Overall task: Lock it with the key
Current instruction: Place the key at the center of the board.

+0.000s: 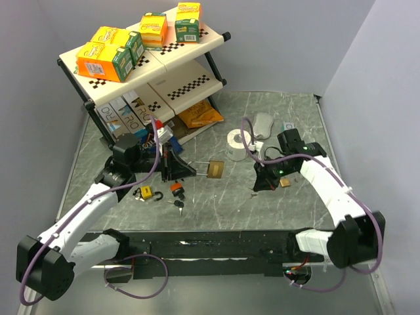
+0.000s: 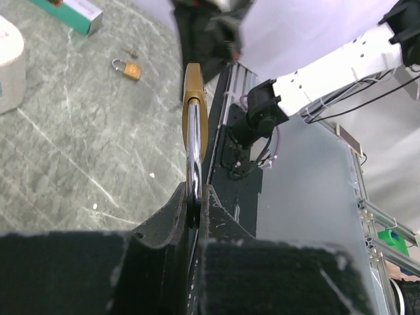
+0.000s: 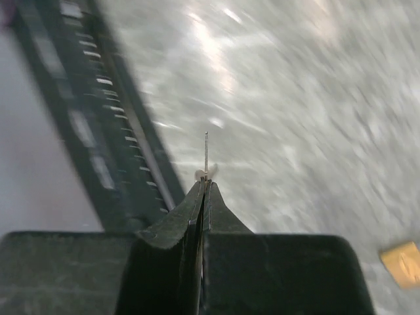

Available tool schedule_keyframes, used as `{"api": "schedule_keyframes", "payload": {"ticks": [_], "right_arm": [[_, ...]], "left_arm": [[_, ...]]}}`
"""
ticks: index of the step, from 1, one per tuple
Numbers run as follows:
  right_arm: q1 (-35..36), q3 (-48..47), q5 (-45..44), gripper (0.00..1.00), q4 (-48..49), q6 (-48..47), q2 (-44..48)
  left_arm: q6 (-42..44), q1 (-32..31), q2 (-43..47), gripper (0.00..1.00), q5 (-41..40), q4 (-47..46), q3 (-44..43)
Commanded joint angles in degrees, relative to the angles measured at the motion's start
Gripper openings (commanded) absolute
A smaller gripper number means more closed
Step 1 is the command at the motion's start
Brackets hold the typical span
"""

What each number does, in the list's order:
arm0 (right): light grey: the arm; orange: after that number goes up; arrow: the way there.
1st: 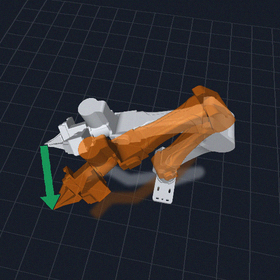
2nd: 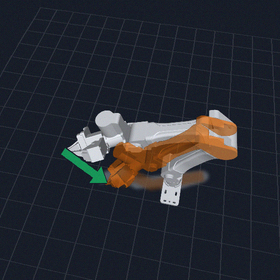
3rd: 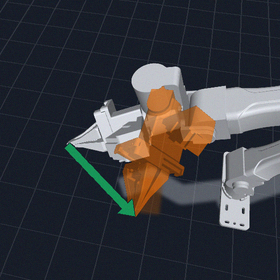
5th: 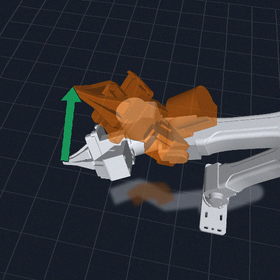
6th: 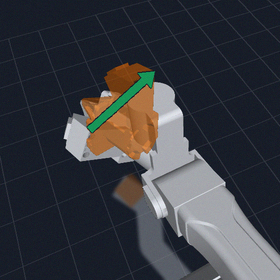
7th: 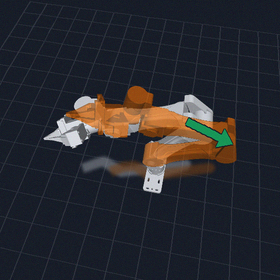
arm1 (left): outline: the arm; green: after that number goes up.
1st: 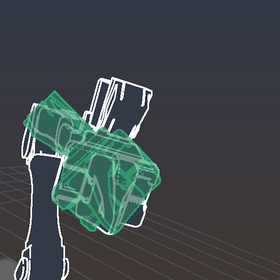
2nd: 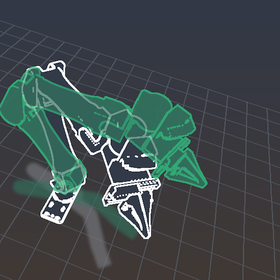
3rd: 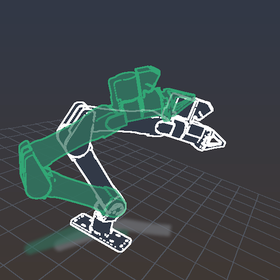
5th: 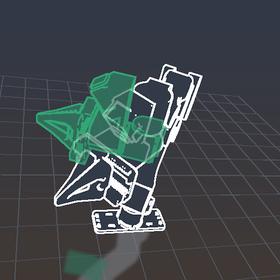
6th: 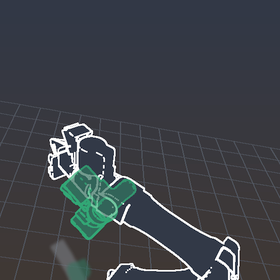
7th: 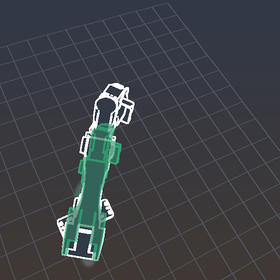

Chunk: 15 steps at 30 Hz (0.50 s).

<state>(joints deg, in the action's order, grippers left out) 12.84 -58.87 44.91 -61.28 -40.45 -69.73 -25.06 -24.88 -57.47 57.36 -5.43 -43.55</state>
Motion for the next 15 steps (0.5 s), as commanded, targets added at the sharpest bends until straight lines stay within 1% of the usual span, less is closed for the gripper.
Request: {"api": "schedule_keyframes", "payload": {"ticks": [1,2,6,10,15], "right_arm": [[-3.6,1.9,-12.4,0.0,7.5,2.0,-5.7],[-5.5,1.9,-13.7,0.0,8.9,2.1,-8.1],[-8.3,0.5,-16.3,0.0,11.9,3.3,-13.6],[-9.9,-1.4,-17.3,0.0,13.0,4.2,-20.0],[-11.3,-3.6,-17.9,0.0,14.4,5.6,-24.7]], "left_arm": [[2.3,0.1,-0.6,0.01,-0.2,-1.6,-2.9],[2.6,0.1,-0.8,0.01,-0.5,-1.3,-2.8],[2.2,0.1,-0.7,0.01,-0.4,-2.3,-1.8],[2.6,-0.1,-0.9,0.01,-0.5,-2.6,-1.2],[3.9,-0.1,-1.3,0.01,-0.6,-1.8,-0.9]]}}
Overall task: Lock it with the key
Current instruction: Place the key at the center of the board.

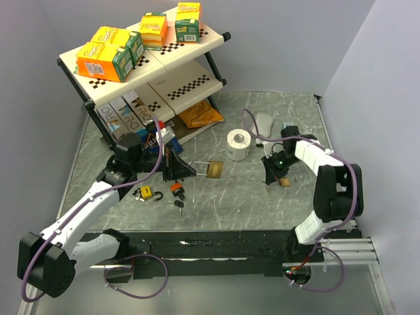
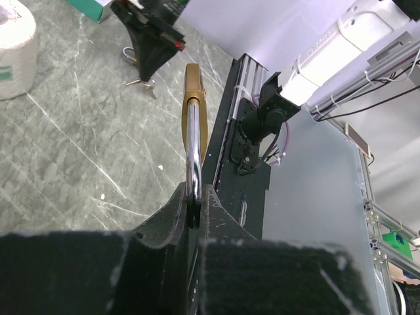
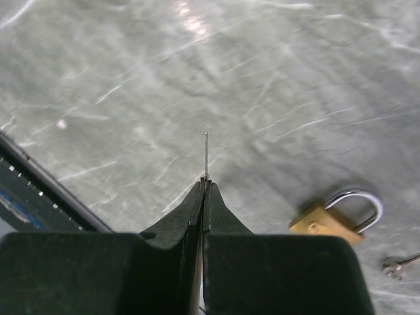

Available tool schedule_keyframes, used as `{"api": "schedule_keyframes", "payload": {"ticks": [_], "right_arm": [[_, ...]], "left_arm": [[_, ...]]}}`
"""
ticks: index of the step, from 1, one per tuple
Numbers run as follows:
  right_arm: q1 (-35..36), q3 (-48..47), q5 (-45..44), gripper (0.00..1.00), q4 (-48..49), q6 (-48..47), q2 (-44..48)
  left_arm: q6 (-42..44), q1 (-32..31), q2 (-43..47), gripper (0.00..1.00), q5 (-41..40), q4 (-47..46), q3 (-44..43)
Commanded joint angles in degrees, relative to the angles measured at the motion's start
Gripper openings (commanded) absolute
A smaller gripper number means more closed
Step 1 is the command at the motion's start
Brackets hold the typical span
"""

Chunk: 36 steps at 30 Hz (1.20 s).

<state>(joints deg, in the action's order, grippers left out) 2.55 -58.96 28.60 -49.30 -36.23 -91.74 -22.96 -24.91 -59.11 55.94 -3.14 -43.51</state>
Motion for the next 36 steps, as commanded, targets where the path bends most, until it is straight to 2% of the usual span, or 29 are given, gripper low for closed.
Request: {"api": "schedule_keyframes", "payload": {"ticks": [1,8,11,15,16,18,20,23,27,36], "right_arm": [[-1.1,-3.9,-1.6,0.0,2.9,1.4,-3.6],[-1.7,-5.6,-2.7,0.0,4.9,2.0,-5.9],[-1.7,-6.5,-1.9,0.1,4.0,2.1,-6.6],[-1.6,-6.9,-2.4,0.41,3.7,2.8,-6.9],[-1.6,-6.8,-2.3,0.46,3.8,2.9,-6.0],[-1.6,-7.0,-1.8,0.54,3.5,3.1,-4.4],[-1.6,-8.5,-0.7,0.56,2.5,3.4,-3.2],[-1.4,-9.6,3.6,0.68,1.1,3.5,1.4],[3.0,-9.0,5.3,0.99,2.0,3.9,10.8],[25.5,-3.9,3.1,0.99,8.2,4.9,27.1]], "left_arm": [[1.7,-0.1,0.3,0.01,0.8,-4.1,-0.8],[2.2,-0.1,0.2,0.01,0.9,-3.6,0.0],[3.2,-0.2,-0.3,0.01,0.4,-2.4,0.0],[5.7,-0.5,-1.3,0.01,0.0,0.8,-0.8],[6.1,-0.5,-1.4,0.01,0.0,1.7,-1.0],[6.7,-0.6,-1.4,0.01,-0.2,2.3,-1.1],[7.2,-0.8,-1.7,0.01,-0.5,3.9,-1.6],[7.4,-1.5,-3.1,0.01,-0.2,7.3,-2.6],[7.2,-4.4,-6.7,0.01,-0.7,13.4,-5.9],[-4.7,-6.5,-12.5,0.01,0.0,12.3,-8.1]]}}
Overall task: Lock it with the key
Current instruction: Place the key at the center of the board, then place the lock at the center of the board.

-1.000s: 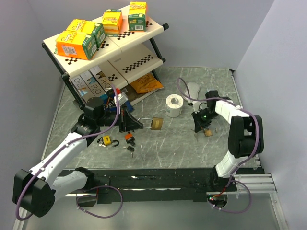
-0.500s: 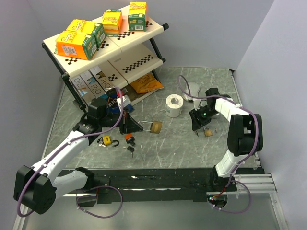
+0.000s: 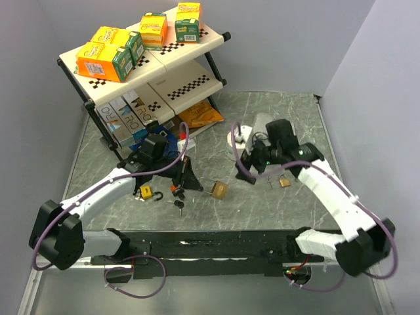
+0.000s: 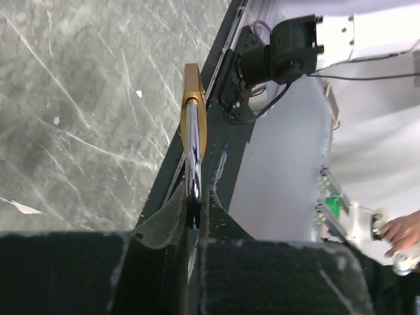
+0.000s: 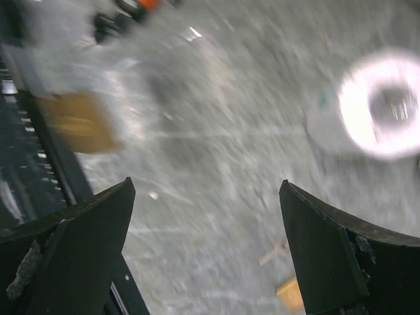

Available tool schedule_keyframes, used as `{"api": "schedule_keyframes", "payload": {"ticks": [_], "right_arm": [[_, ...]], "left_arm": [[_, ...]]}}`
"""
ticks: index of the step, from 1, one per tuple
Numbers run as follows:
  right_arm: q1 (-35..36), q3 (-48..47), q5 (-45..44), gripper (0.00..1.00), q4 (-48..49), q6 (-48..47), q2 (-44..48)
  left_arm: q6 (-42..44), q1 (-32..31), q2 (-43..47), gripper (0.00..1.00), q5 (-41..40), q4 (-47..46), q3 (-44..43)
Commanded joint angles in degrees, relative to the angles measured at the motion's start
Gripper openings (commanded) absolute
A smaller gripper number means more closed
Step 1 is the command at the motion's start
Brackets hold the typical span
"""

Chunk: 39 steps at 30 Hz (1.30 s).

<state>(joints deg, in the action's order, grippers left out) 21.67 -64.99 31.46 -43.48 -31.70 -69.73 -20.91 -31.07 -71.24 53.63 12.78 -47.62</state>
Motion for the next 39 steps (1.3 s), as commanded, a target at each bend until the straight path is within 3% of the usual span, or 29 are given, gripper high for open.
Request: {"api": "schedule_keyframes", "payload": {"ticks": [1,5,12,22,30,32,36,37,39], "right_arm": [[8.0,2.5,-0.1,0.99,2.9,0.3,5.9],[18.6,3.2,-5.6,0.99,4.9,0.5,6.6],[26.1,1.9,-10.6,0.99,6.4,1.6,1.4],[29.0,2.7,-18.3,0.84,9.5,1.2,-0.6],[29.0,2.8,-19.2,0.86,9.4,2.9,-1.4],[29.1,3.0,-19.4,0.8,9.6,3.0,-1.2],[29.0,2.9,-19.6,0.55,9.5,3.8,-0.7],[28.9,3.0,-19.7,0.46,9.6,4.0,-0.4],[27.7,3.0,-19.3,0.36,9.6,5.1,-0.3]], "left_arm": [[-7.5,-0.4,-0.4,0.01,2.8,-5.0,-4.0],[-11.9,-1.2,0.7,0.01,2.8,-10.4,-2.9],[-13.7,-1.9,0.6,0.01,3.0,-11.2,-3.1],[-17.1,-1.8,1.1,0.01,3.6,-12.4,-2.1],[-19.6,-1.2,1.2,0.01,4.3,-16.3,-1.7],[-19.4,-1.1,1.4,0.01,3.9,-16.2,-1.5],[-18.4,-1.1,1.5,0.02,3.3,-14.9,-1.6],[-17.9,-1.0,1.5,0.09,3.2,-14.4,-1.6],[-17.2,-0.6,1.6,0.3,2.3,-13.8,-1.5]]}}
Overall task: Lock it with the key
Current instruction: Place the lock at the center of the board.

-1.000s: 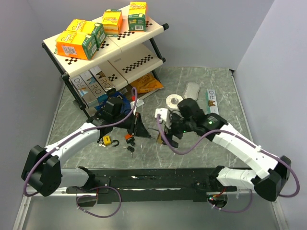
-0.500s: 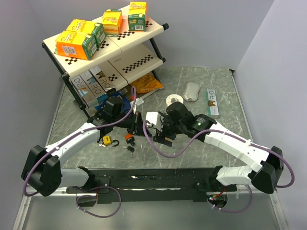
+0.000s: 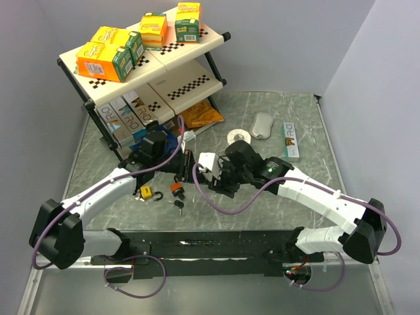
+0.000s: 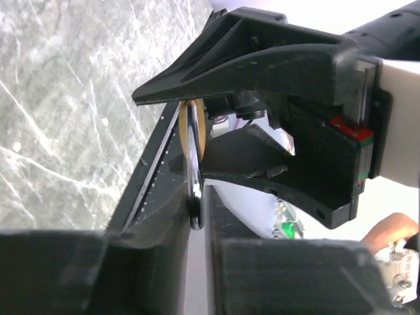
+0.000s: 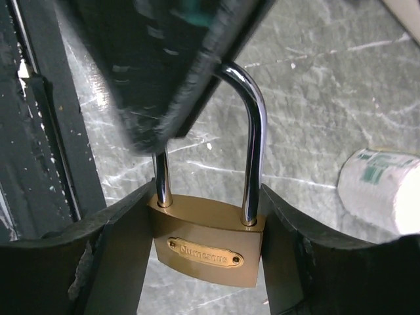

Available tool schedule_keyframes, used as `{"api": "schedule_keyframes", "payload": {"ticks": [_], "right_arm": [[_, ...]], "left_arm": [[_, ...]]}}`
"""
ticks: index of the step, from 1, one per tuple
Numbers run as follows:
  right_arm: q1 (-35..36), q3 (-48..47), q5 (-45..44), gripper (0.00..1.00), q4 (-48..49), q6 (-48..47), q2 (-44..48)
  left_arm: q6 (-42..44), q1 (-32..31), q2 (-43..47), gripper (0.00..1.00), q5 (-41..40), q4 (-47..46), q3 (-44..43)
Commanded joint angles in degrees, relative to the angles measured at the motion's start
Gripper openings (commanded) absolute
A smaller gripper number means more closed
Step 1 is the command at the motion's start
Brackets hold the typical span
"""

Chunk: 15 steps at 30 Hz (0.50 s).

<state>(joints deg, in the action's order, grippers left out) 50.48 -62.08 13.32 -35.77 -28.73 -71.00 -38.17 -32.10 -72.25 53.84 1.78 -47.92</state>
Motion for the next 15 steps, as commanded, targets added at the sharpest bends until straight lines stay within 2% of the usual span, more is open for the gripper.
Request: {"api": "schedule_keyframes", "payload": {"ticks": [1,2,3,6,10,15], "right_arm": [[-1.8,0.2,-1.1,0.34,2.0,2.7,1.0],[-2.7,0.3,-0.8,0.33,2.0,3.4,0.9],[-5.6,0.3,0.6,0.32,1.5,5.2,0.9],[-10.5,0.0,3.7,0.32,-0.6,10.4,-0.3],[-18.6,1.6,6.1,0.32,-3.3,18.2,-3.3],[-22.3,5.6,5.8,0.34,-3.1,27.6,-6.4]], "left_arm": [[0.6,0.7,2.7,0.36,1.5,-2.5,-1.1],[0.6,1.5,3.4,0.43,1.1,-2.7,-0.9],[0.5,2.1,3.8,0.55,0.5,-3.0,-0.8],[-0.2,4.8,6.4,0.66,-1.5,-4.0,0.4],[2.2,6.3,9.6,0.67,-5.9,-2.9,1.3],[2.8,6.7,11.6,0.67,-9.0,-3.4,2.2]]}}
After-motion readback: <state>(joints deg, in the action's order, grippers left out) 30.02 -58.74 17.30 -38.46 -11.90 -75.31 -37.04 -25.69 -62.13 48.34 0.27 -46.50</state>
